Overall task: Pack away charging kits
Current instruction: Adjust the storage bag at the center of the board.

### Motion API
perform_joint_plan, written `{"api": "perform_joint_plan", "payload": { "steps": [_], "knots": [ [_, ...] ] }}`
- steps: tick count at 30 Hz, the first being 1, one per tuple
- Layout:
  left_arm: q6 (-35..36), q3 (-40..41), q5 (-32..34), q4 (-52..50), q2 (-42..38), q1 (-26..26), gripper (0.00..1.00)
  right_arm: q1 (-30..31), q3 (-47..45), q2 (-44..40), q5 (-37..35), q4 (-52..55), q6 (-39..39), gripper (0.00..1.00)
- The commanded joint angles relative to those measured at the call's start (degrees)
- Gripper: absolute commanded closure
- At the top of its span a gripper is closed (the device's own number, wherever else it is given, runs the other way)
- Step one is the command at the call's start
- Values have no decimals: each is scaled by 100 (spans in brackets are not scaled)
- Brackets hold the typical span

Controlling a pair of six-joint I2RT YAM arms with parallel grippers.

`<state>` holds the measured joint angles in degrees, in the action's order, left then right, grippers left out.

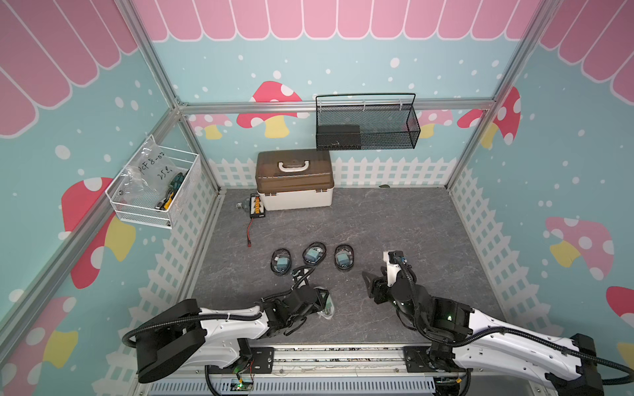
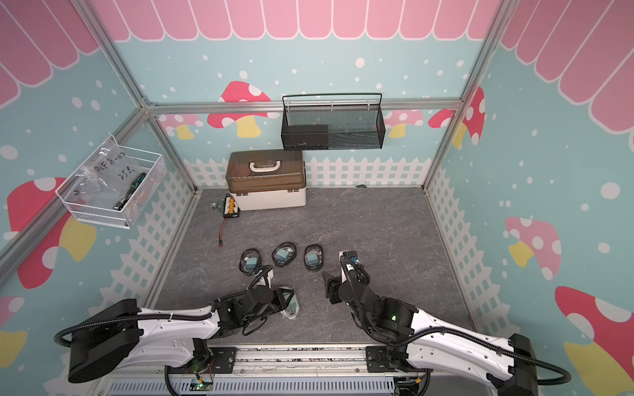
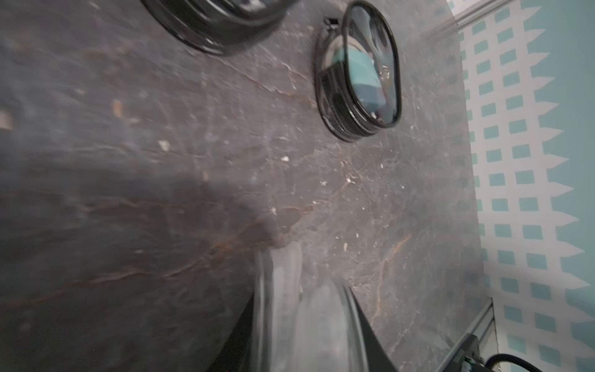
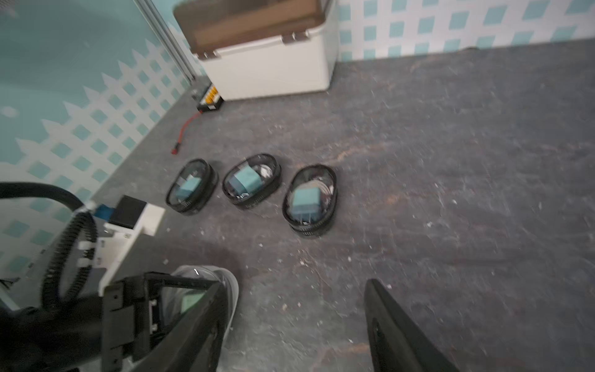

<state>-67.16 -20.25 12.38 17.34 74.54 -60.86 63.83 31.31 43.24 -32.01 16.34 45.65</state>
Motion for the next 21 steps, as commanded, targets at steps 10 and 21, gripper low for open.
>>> {"api": "perform_joint_plan", "payload": {
  "steps": [10, 21],
  "knots": [
    [-495, -909, -632, 1472, 1595, -213, 99, -272, -293, 338, 472, 235, 671, 35],
    [-755, -1098, -922, 2019, 2714, -147, 73, -296, -637, 329, 676, 156, 805, 36]
  ]
}}
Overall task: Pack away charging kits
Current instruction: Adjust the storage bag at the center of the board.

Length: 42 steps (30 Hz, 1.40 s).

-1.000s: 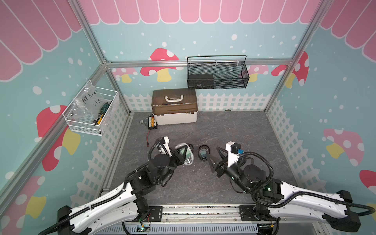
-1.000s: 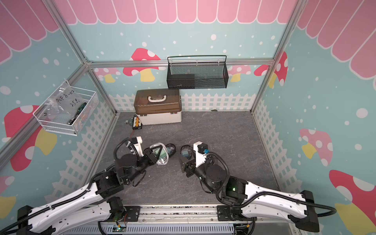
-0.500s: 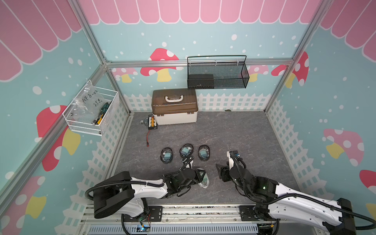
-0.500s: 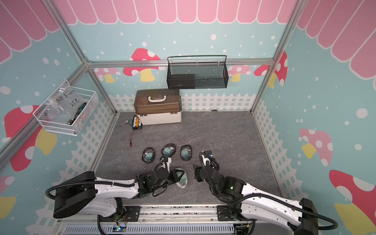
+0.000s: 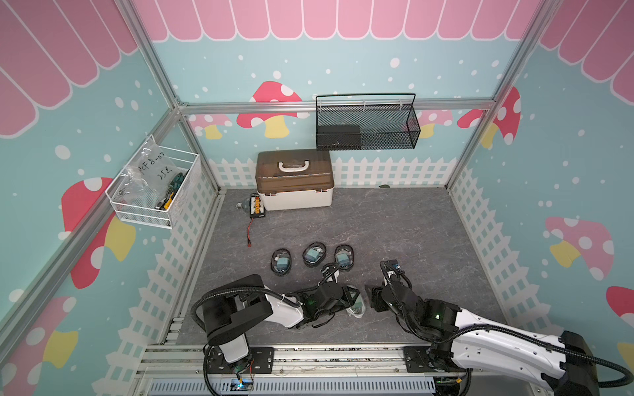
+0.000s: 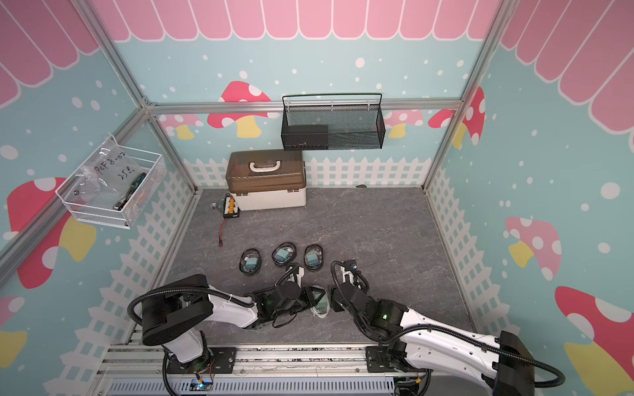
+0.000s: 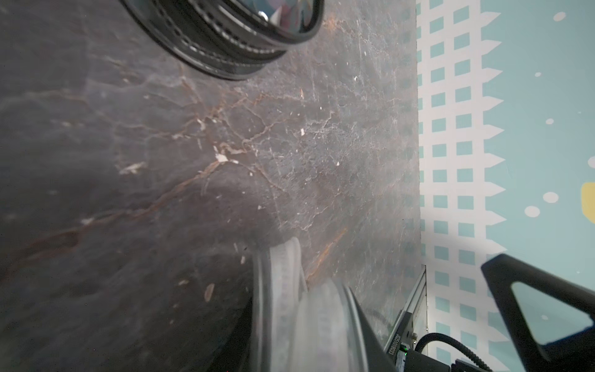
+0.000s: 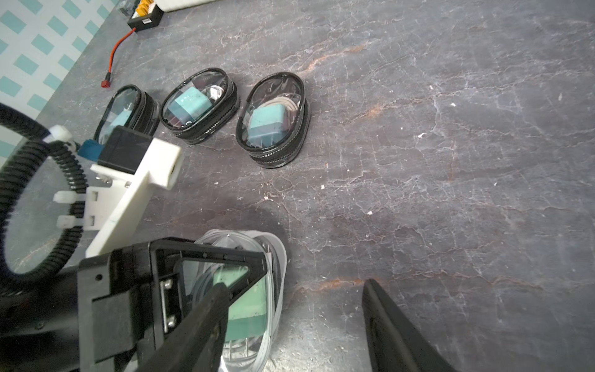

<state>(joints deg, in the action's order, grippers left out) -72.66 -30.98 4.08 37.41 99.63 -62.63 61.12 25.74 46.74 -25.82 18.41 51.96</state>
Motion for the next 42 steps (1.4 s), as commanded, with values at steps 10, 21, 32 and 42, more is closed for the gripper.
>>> {"api": "perform_joint_plan", "payload": {
  "steps": [10, 21, 32, 42],
  "knots": [
    [-187, -171, -21, -707, 145, 46, 33, -37, -196, -119, 173, -57, 280, 36],
    [-301, -94, -114, -1198, 6, 15, 25, -43, -459, 3, 688, 51, 757, 48],
    [-283, -50, -342, -1211, 70, -59, 32, -44, -734, 191, 1103, -553, 892, 52],
    [-304, -40, -483, -1129, 186, -110, 37, -69, -569, 1053, 980, -990, 1017, 83]
  ]
}}
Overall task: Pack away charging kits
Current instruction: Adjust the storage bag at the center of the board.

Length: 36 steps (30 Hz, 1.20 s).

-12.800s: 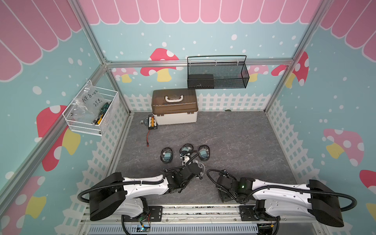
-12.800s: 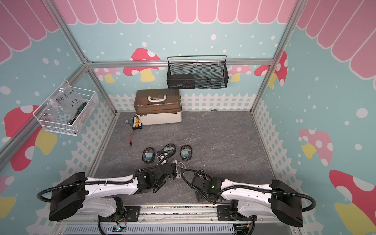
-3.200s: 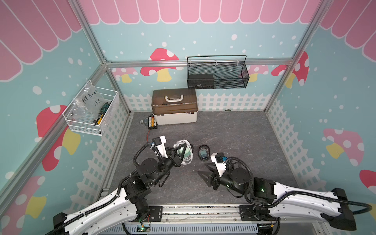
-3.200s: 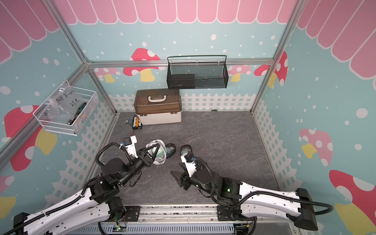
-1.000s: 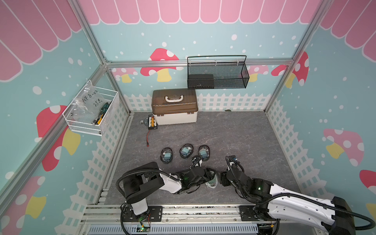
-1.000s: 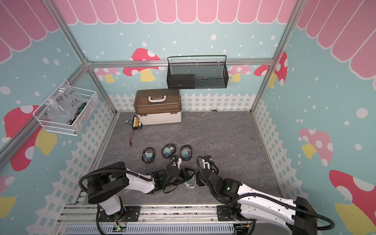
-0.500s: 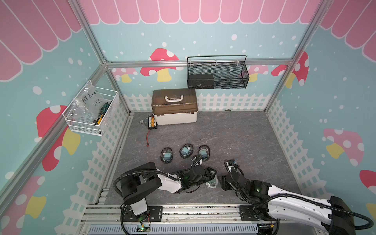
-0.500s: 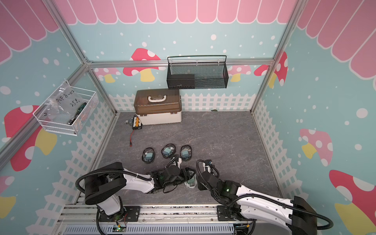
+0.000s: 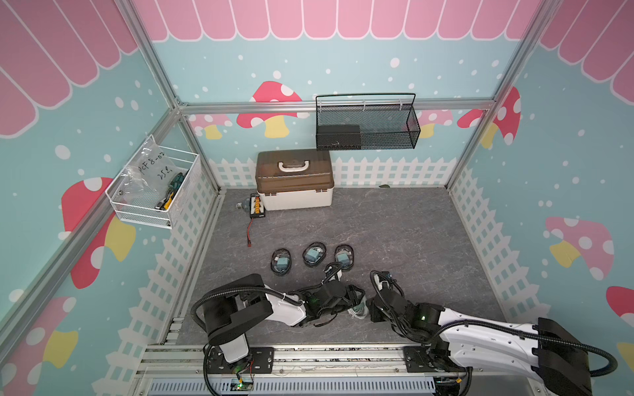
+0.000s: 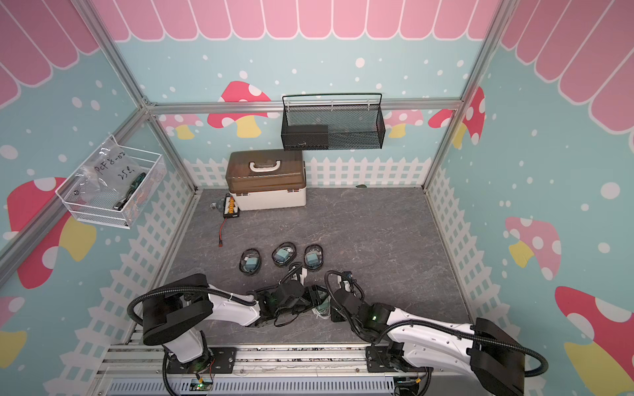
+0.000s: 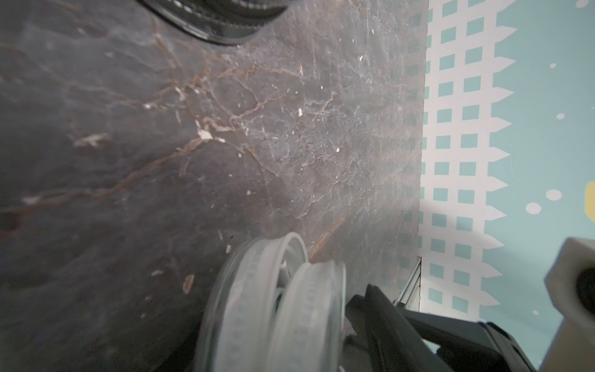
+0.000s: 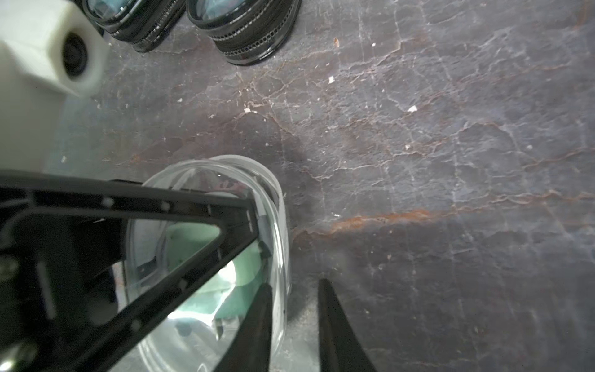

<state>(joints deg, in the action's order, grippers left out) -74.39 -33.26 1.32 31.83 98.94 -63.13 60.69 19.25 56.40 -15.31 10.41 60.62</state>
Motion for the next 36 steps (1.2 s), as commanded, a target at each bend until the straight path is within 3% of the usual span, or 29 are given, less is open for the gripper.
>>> {"api": "perform_joint_plan", "payload": {
  "steps": [1, 9, 20, 25, 31, 36],
  "knots": [
    [-152, 207, -236, -515, 290, -61, 38, -32, 90, 117, -93, -198, 160, 85],
    [-237, 314, -383, -147, 516, -67, 46, -54, 92, 211, -121, -412, 220, 93],
    [-331, 294, -515, 234, 953, -60, 67, -76, 101, 253, -157, -485, 249, 99],
    [-386, 361, -520, 445, 1016, -41, 82, -85, 92, 98, -179, -469, 216, 98],
    [-345, 553, -518, 565, 657, 196, 100, -129, 332, -682, -427, 210, -175, 78],
    [40, 193, -634, -196, -164, 541, 100, -135, 785, -1451, -819, 767, -708, 40]
  ]
}}
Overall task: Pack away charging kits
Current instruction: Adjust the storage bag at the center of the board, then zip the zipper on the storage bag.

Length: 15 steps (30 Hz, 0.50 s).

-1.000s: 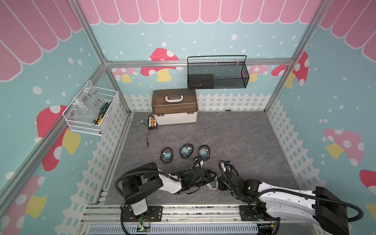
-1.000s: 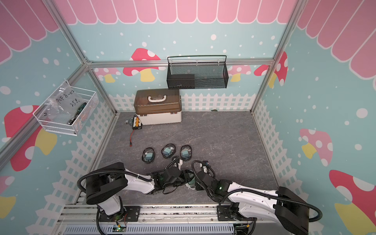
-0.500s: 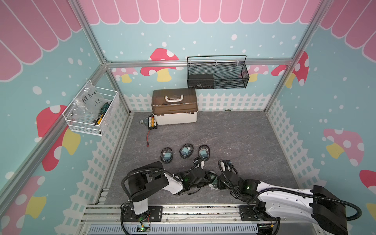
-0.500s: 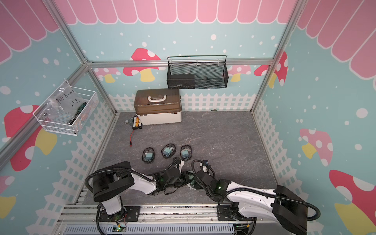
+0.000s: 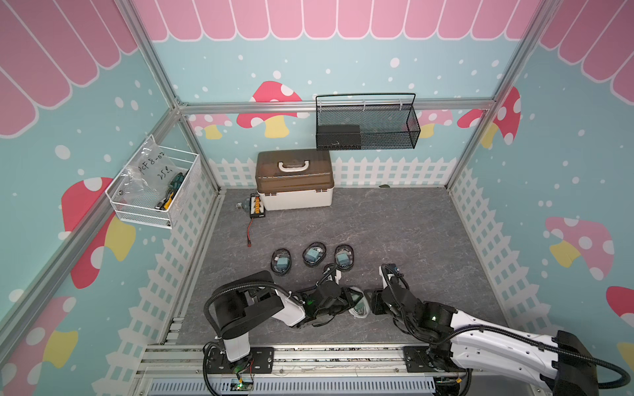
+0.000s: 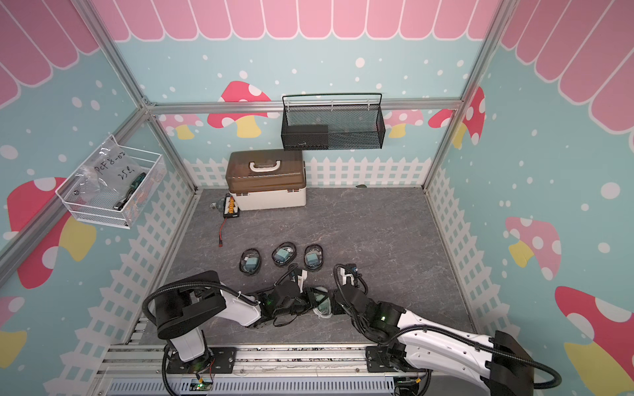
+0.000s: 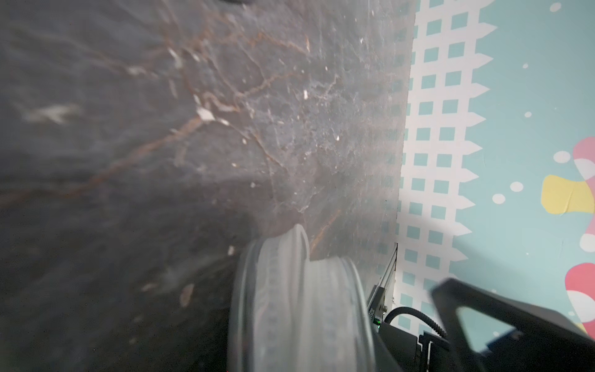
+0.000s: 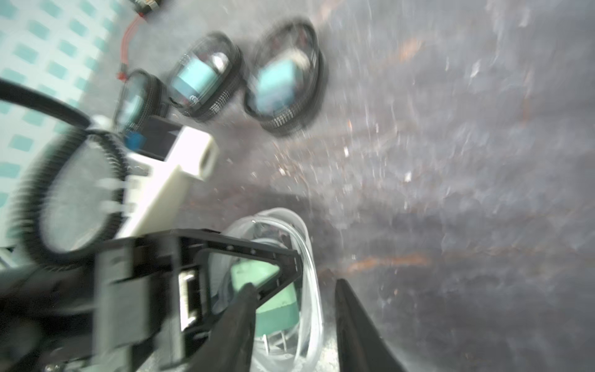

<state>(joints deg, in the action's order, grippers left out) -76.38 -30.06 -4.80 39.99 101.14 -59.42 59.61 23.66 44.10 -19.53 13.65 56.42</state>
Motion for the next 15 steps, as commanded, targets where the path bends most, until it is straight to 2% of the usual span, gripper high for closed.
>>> {"api": "perform_joint_plan", "payload": {
  "steps": [1, 4, 7, 9, 12, 13, 15],
  "knots": [
    [397, -319, 50, -1454, -663, 215, 100, -20, 530, -228, -597, 686, -290, 34],
    [977, -962, 604, -2879, -1531, 236, 100, -20, 870, -207, -760, 798, -582, 25],
    [1566, -1342, 1309, -3648, -2423, 262, 100, -23, 1016, -373, -199, 332, -1188, 21],
    [2004, -1554, 1844, -4007, -2962, 271, 100, -20, 873, -515, 445, -528, -1671, 26],
    [2701, -1831, 2437, -4218, -3634, 268, 100, 54, 476, -420, 1672, -2451, -2227, 31],
    [2971, -1934, 2558, -4211, -3819, 264, 100, 151, 575, -238, 1760, -2697, -2373, 33],
    [3357, -2112, 2723, -4230, -4107, 267, 100, 550, 995, 220, 1487, -2699, -2833, 39]
  ]
}}
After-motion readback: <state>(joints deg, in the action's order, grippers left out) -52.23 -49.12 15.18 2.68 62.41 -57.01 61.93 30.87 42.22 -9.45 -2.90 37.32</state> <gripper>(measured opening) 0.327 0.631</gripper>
